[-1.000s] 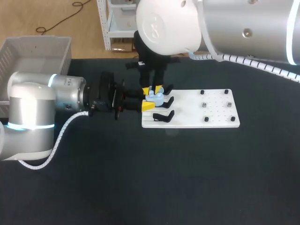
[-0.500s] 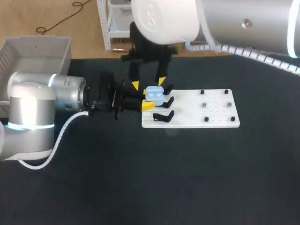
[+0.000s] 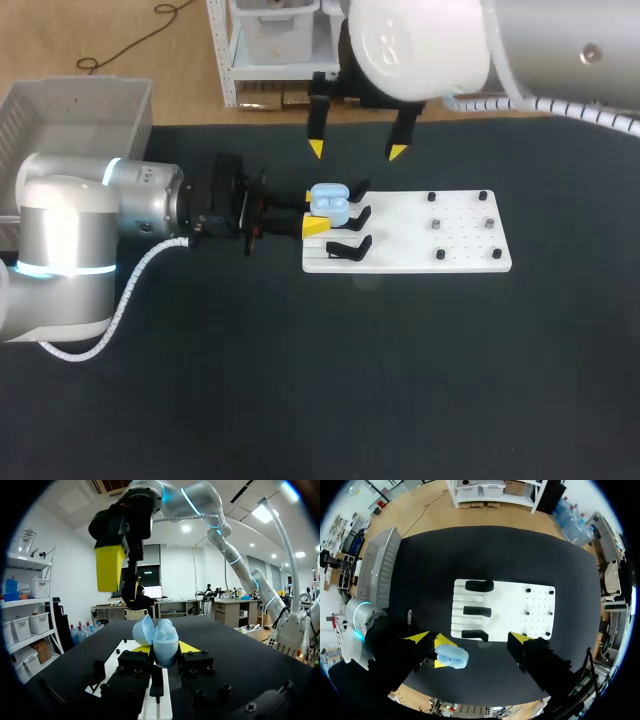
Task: Pick up each earbud case from the left stands, insert the matching earbuds, close the lid, and place the case in the box.
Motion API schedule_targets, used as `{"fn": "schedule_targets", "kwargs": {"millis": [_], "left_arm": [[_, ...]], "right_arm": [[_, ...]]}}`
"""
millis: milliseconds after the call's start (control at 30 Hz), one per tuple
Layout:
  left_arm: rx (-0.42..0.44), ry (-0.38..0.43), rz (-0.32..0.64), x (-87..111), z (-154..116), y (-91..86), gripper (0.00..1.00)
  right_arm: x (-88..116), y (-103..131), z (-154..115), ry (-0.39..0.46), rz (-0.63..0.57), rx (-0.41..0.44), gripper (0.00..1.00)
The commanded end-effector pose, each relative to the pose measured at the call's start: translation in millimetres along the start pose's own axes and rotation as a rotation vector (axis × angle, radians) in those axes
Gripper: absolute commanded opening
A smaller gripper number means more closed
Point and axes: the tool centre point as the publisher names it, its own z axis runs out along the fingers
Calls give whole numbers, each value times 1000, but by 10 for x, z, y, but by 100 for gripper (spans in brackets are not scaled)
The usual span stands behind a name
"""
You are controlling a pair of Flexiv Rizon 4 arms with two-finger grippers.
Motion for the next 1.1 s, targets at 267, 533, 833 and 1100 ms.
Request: {"fn": "schedule_targets", "kwargs": {"millis": [267,533,833,1100], "left_arm": [[-4,-1,2,-1,-4,-17,0],[-4,-1,2,-1,-4,-17,0],[-4,-1,2,-1,-4,-17,0],[-4,-1,2,-1,-4,-17,0]], "right_arm": [[-10,-130,336,36,52,22,100],[166,-209,314,77,55,29,100],[342,-216,300,113,45,28,100],[412,-199,314,122,37,32,100]]}}
